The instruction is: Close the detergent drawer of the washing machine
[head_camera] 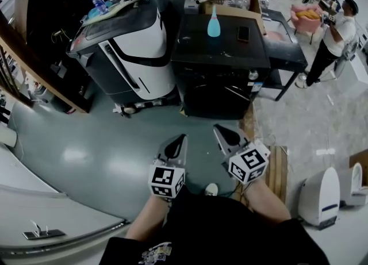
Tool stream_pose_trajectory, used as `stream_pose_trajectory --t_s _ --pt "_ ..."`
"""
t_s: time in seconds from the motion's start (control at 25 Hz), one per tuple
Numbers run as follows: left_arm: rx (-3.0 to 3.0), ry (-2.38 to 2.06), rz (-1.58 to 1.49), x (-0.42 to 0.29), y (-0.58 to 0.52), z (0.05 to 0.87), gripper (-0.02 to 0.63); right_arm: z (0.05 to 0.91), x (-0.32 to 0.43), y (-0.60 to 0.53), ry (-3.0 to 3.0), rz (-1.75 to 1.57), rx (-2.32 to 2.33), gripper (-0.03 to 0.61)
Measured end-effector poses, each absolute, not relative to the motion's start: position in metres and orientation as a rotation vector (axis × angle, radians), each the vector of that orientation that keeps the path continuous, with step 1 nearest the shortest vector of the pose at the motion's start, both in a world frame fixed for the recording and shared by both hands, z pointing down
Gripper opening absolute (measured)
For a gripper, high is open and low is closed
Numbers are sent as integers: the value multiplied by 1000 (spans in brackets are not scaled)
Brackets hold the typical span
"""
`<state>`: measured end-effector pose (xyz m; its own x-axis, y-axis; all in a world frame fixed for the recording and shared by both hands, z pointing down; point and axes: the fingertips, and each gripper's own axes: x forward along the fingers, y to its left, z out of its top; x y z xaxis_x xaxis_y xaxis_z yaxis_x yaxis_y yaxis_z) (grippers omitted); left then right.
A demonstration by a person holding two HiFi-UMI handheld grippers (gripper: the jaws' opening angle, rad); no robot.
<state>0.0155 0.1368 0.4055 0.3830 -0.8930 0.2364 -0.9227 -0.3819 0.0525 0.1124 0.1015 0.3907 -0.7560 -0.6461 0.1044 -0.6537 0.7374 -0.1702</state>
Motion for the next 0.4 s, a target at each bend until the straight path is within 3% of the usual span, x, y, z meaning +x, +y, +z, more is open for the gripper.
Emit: stream_pose_trajectory --t_s 0.4 --pt "2478 -1629 259 22 127 400 3 390 120 92 -2912 294 1090 -2"
